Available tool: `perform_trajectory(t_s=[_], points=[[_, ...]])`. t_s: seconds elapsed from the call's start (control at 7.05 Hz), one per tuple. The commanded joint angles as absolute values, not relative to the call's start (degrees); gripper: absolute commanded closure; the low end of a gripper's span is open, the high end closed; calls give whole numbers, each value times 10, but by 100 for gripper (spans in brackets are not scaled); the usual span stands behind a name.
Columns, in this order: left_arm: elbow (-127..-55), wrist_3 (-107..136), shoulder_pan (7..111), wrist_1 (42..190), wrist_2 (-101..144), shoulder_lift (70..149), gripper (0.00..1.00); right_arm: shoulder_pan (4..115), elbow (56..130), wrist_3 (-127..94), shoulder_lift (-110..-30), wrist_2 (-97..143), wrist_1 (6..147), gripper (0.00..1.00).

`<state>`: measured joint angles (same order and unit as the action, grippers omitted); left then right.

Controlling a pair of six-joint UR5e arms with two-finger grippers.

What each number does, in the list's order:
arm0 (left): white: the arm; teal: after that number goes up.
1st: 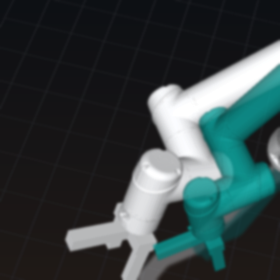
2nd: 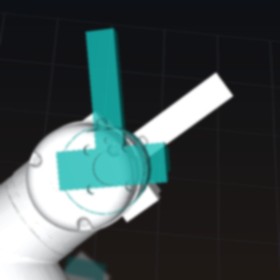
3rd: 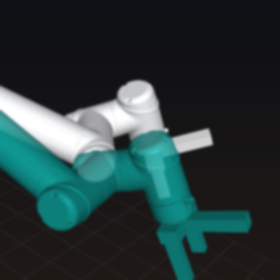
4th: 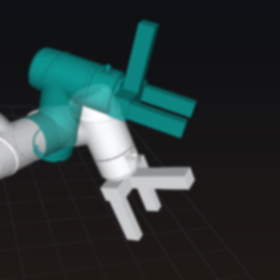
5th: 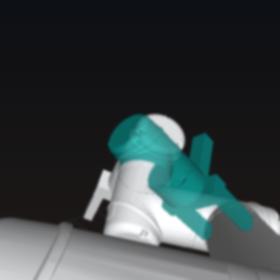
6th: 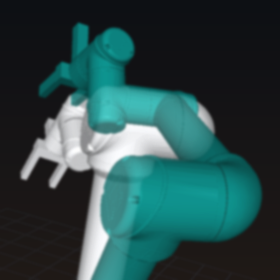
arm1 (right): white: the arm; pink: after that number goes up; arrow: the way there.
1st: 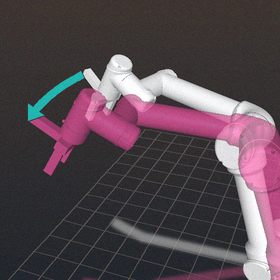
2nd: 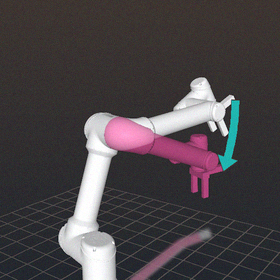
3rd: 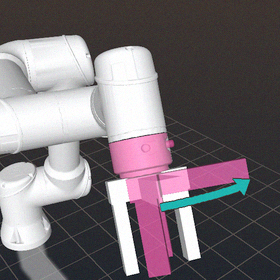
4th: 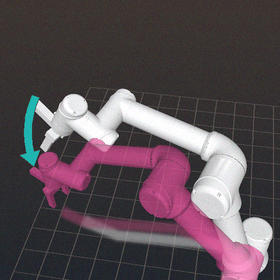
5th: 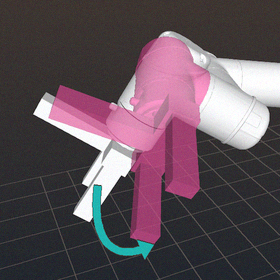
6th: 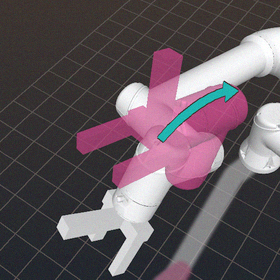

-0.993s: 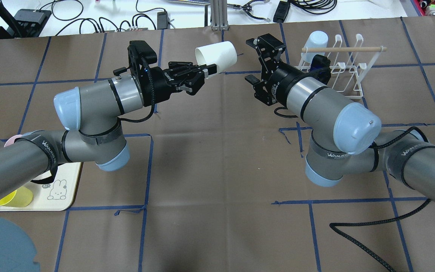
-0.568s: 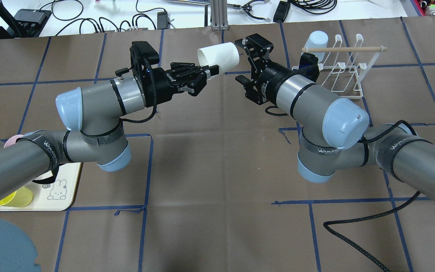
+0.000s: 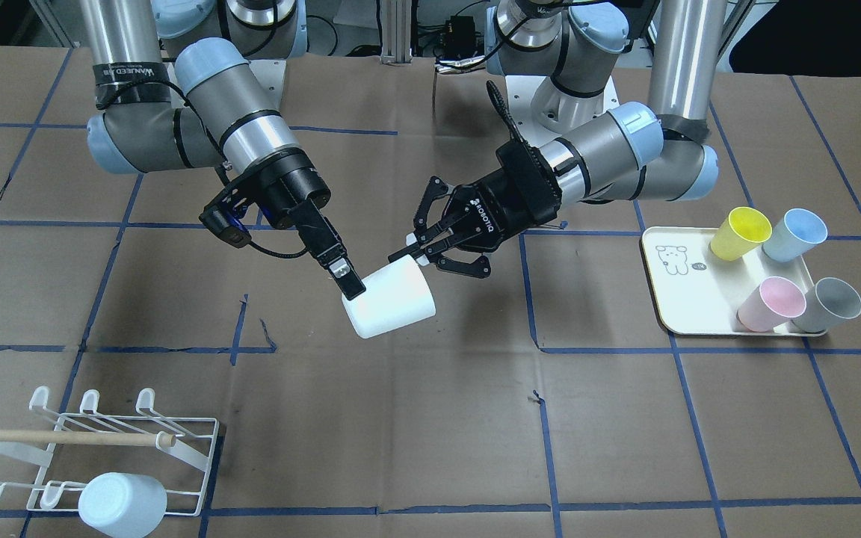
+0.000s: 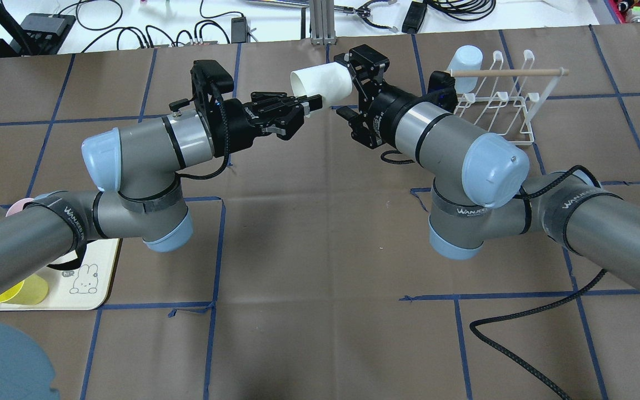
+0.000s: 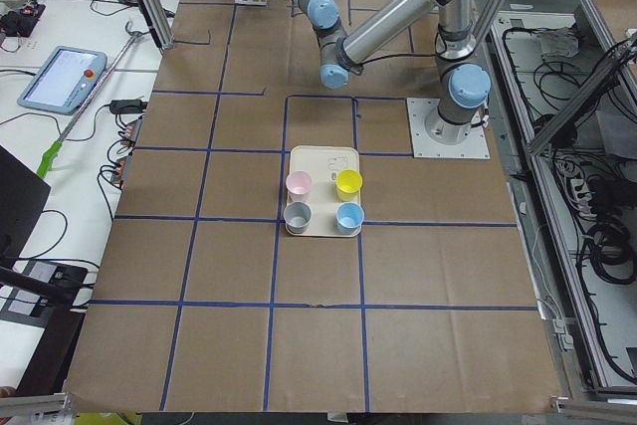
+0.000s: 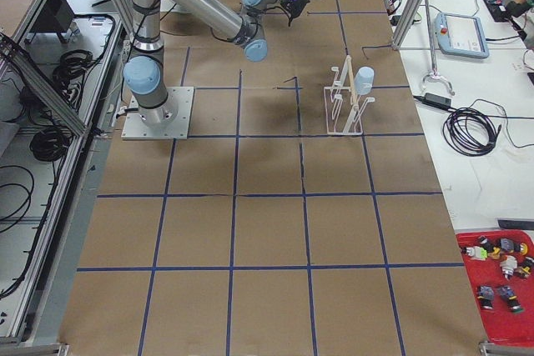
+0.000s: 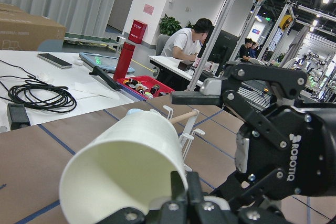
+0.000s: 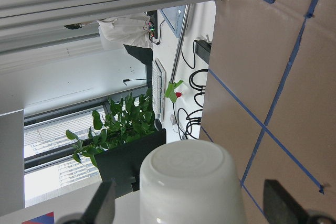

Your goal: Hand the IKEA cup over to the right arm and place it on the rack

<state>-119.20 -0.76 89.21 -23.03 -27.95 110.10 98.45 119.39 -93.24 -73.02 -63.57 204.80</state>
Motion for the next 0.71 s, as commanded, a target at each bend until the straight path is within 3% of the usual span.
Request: perform_trajectory(t_s=[0.0, 0.57], points=[[-1192, -1, 893, -230, -279, 1100, 94, 987, 1180, -931, -717, -636, 2042, 1], [-1193, 3, 894, -230, -279, 1100, 93, 994, 1166, -931, -711, -637, 2041, 1]])
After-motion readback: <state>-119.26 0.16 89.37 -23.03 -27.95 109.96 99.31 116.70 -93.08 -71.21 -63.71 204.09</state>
